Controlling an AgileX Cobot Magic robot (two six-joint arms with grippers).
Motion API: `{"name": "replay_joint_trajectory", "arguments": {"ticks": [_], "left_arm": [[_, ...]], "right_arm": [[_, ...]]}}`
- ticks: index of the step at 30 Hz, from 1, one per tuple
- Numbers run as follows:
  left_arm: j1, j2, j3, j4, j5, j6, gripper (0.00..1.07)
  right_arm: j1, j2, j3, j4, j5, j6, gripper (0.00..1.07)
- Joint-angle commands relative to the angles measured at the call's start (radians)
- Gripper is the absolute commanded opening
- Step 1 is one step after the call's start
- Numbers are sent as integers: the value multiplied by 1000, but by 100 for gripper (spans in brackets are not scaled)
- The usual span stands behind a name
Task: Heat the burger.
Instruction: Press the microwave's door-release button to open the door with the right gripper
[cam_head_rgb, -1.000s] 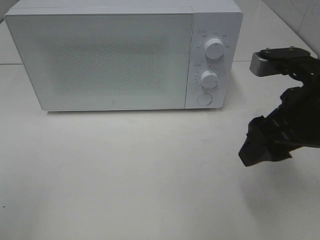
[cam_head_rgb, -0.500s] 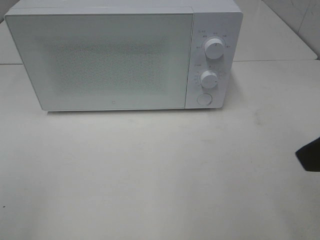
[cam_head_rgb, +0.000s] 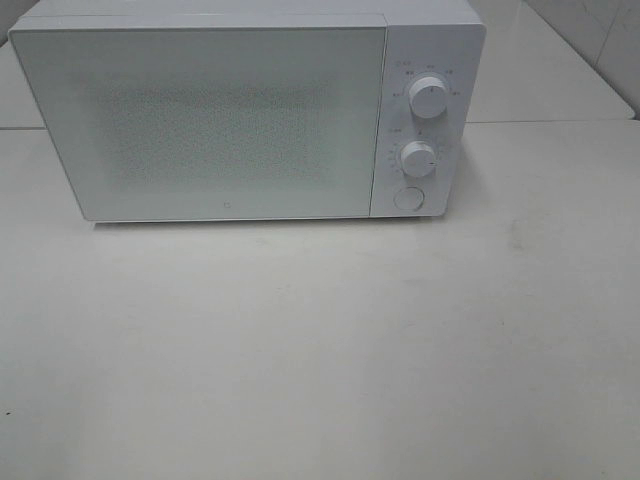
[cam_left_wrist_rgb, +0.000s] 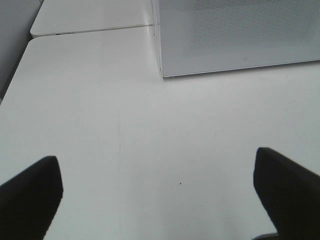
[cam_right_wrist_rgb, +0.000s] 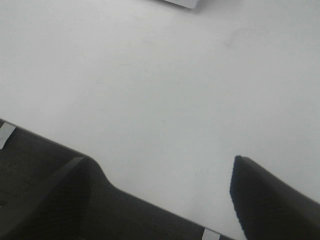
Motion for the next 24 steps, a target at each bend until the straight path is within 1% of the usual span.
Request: {"name": "replay_joint_trajectory", "arguments": {"ticks": [1, 3, 4, 10, 14, 24], "left_arm": [[1, -26, 2, -7, -2, -1, 98], [1, -26, 2, -7, -2, -1, 98], [1, -26, 2, -7, -2, -1, 98], [1, -26, 2, -7, -2, -1, 98], [1, -22, 2, -7, -2, -1, 98], [1, -21, 2, -5, -2, -1, 98]], "right_arm": [[-75, -137, 49, -11, 1, 6, 75], [-85, -163, 61, -11, -3, 6, 75], [-102, -206, 72, -13, -15, 5, 75], [-158, -305, 83, -12, -50, 5, 75], [-167, -301, 106, -7, -90, 7, 75], [-167, -301, 100, -8, -96, 10, 75]]}}
